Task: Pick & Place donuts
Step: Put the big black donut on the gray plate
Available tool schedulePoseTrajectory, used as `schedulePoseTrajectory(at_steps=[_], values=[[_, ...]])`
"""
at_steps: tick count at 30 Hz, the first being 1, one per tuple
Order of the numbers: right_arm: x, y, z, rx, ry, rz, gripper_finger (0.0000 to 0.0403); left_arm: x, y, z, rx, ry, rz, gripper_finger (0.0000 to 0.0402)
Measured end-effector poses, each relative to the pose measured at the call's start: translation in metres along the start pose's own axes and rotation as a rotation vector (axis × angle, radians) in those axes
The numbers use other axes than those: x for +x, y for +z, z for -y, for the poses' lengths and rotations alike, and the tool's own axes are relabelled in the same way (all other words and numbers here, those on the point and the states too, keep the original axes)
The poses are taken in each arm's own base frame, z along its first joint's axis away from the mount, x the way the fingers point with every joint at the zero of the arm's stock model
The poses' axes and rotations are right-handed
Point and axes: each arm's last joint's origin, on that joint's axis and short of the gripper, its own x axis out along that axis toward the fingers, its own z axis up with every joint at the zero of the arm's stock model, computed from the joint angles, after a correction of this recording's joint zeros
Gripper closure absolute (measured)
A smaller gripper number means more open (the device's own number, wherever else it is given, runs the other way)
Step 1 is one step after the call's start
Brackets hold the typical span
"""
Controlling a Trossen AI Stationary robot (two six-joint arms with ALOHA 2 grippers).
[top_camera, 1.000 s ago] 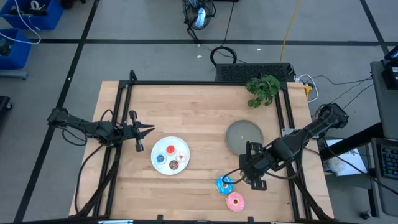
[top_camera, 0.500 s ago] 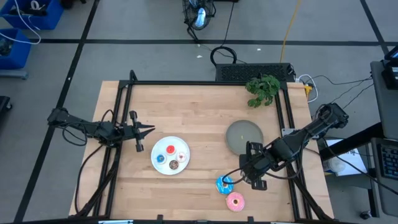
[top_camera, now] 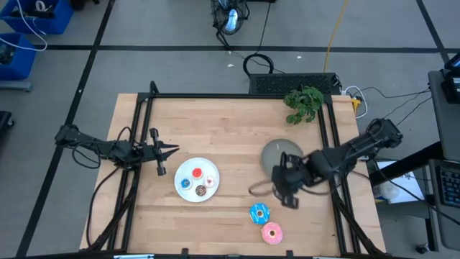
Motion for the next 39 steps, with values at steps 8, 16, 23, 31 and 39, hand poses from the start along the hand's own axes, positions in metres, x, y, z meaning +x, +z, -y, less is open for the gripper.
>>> schedulePoseTrajectory(at_steps=[8,16,23,31,39], values=[[0.002,0.028,0.058,0.089,-0.103,-0.021,0.0389,0.000,0.000,0.000,0.000,0.000,0.000,0.0355],[0.005,0.043,0.122,0.185,-0.192,-0.032,0.0389,0.000,0.000,0.000,0.001,0.000,0.000,0.0355],[0.038,0.034,0.164,0.306,-0.231,-0.078,0.0389,0.000,0.000,0.000,0.023,0.000,0.000,0.0355],[0.083,0.013,0.186,0.378,-0.182,-0.094,0.0389,0.000,0.000,0.000,0.027,0.001,0.000,0.0355],[0.107,-0.006,0.190,0.383,-0.176,-0.126,0.0389,0.000,0.000,0.000,0.026,0.001,0.001,0.0355]])
